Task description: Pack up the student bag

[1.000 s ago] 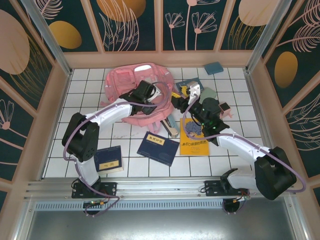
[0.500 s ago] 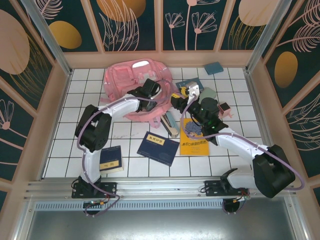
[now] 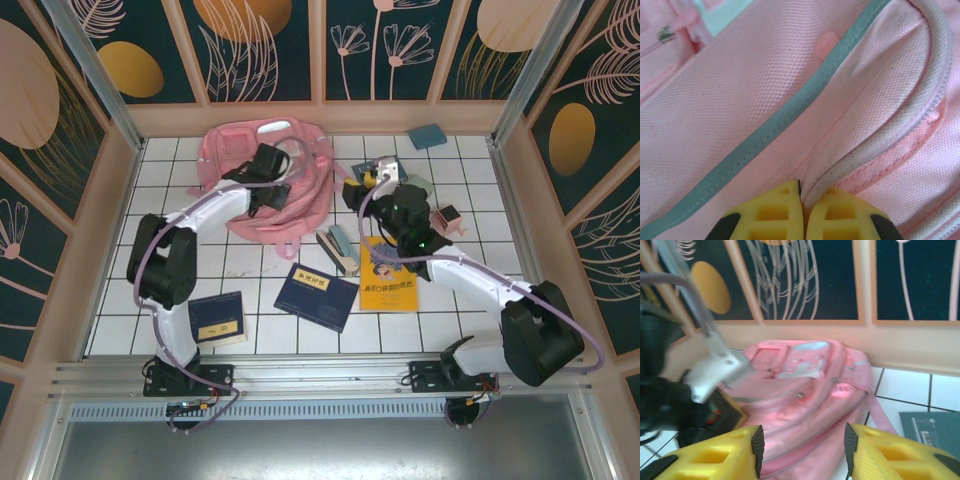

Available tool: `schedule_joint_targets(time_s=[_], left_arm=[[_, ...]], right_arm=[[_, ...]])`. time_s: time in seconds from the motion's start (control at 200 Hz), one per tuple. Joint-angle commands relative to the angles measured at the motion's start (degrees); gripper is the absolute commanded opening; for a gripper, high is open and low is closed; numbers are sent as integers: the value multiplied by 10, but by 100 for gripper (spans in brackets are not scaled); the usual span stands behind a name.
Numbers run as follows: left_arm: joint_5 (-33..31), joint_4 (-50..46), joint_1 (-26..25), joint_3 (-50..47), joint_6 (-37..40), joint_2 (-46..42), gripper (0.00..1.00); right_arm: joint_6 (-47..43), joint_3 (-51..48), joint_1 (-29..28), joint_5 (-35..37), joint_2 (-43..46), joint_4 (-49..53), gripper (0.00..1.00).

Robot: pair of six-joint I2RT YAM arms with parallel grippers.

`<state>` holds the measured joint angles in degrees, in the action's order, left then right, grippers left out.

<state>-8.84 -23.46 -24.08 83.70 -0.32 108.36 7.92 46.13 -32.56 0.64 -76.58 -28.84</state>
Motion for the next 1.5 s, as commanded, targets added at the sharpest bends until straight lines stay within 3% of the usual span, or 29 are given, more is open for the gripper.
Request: schedule_joint_targets(time_s=[0.0, 0.17, 0.22, 0.33, 0.4, 0.475, 0.581, 0.741, 0.876, 0.961, 1.001, 1.051, 1.111, 1.171, 1.316, 1.496], left_arm=[[23, 17, 43, -15, -135, -53, 0], [102, 8, 75, -27, -203, -78, 0], [125, 14, 82, -30, -218, -86, 0], [184, 11, 103, -19, -258, -91, 0], [197, 4, 110, -6, -268, -86, 0], [181, 7, 111, -9, -271, -89, 0], [184, 32, 126, -39, -291, -90, 0], [235, 69, 136, -79, -316, -63, 0], [253, 99, 136, -103, -323, -52, 0], [268, 113, 135, -114, -327, -49, 0], [274, 116, 136, -118, -329, -49, 0], [279, 123, 135, -125, -333, -50, 0], [283, 130, 135, -131, -336, -54, 0], [284, 132, 135, -132, -335, -54, 0], [287, 133, 138, -132, -334, -57, 0], [301, 140, 146, -132, -341, -68, 0]], right_arm=[[59, 63, 4, 56, 2, 101, 52], [74, 81, 26, -4, -3, 115, 48], [109, 63, 44, -45, 0, 85, 44], [207, 31, 76, -60, 14, 47, 27], [234, 68, 102, -131, -13, 95, 26], [228, 123, 101, -110, -48, 203, 27], [238, 125, 110, -107, -62, 274, 38], [268, 72, 150, -110, -68, 346, 43], [277, 16, 189, -101, -72, 372, 54], [253, -4, 201, -136, -78, 353, 55], [218, -2, 187, -174, -80, 333, 56], [179, 28, 152, -190, -100, 347, 64], [140, 82, 98, -155, -138, 398, 66], [118, 121, 52, -119, -171, 431, 76], [96, 180, 1, -100, -247, 486, 95], [70, 211, -37, -53, -290, 539, 99]])
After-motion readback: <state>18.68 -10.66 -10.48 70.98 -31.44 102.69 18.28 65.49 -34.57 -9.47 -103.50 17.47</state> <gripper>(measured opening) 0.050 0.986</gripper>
